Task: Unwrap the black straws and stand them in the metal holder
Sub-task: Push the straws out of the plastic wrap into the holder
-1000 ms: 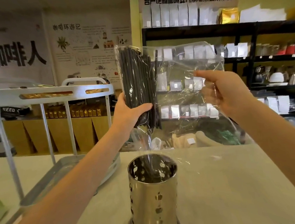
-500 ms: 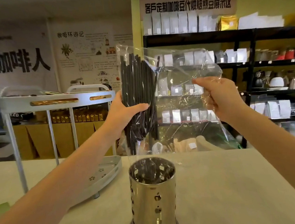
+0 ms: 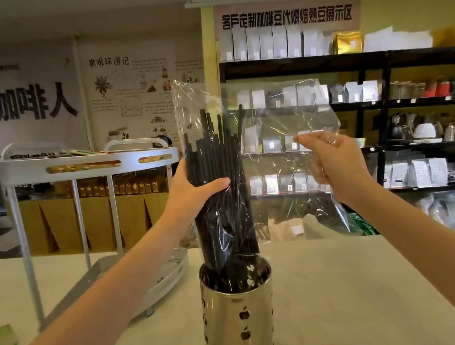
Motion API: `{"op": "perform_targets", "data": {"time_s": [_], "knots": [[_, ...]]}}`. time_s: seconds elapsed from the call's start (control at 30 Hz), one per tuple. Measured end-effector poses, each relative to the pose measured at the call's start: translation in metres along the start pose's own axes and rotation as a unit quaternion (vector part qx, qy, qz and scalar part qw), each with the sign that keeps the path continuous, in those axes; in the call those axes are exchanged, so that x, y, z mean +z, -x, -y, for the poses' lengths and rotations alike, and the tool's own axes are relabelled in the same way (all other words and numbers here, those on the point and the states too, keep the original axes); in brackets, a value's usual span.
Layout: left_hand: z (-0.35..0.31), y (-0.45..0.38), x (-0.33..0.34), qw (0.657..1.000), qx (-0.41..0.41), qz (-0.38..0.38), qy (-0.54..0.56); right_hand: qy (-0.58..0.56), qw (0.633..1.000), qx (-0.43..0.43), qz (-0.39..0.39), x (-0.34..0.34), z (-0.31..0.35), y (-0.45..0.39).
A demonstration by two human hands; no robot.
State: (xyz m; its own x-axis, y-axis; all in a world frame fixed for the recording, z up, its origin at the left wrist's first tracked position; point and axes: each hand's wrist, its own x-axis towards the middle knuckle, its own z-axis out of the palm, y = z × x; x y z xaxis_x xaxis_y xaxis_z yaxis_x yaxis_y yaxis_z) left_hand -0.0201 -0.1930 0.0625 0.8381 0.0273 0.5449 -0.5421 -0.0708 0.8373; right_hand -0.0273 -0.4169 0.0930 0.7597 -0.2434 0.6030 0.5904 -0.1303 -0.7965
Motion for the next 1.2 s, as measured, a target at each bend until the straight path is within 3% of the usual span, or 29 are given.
{"op": "perform_targets", "data": {"time_s": [0.2,0.73,0.97,1.2], "knots": [[-0.002,0.014,0.003,0.998,0.050,-0.005,-0.031,-0.019,0.998,0.023,0.054,-0.005,-0.003,0.003],[0.000,0.020,0.003,0.998,0.066,0.002,-0.006,-0.069,0.996,0.038,0.030,0.004,-0.009,0.011],[-0.005,0.016,0.001,0.997,0.077,0.022,-0.016,-0.045,0.978,0.067,0.191,0.011,-0.009,0.017],[-0.004,0.017,0.001,0.997,0.061,0.036,-0.015,-0.031,0.982,0.079,0.171,0.022,-0.010,0.024]]}}
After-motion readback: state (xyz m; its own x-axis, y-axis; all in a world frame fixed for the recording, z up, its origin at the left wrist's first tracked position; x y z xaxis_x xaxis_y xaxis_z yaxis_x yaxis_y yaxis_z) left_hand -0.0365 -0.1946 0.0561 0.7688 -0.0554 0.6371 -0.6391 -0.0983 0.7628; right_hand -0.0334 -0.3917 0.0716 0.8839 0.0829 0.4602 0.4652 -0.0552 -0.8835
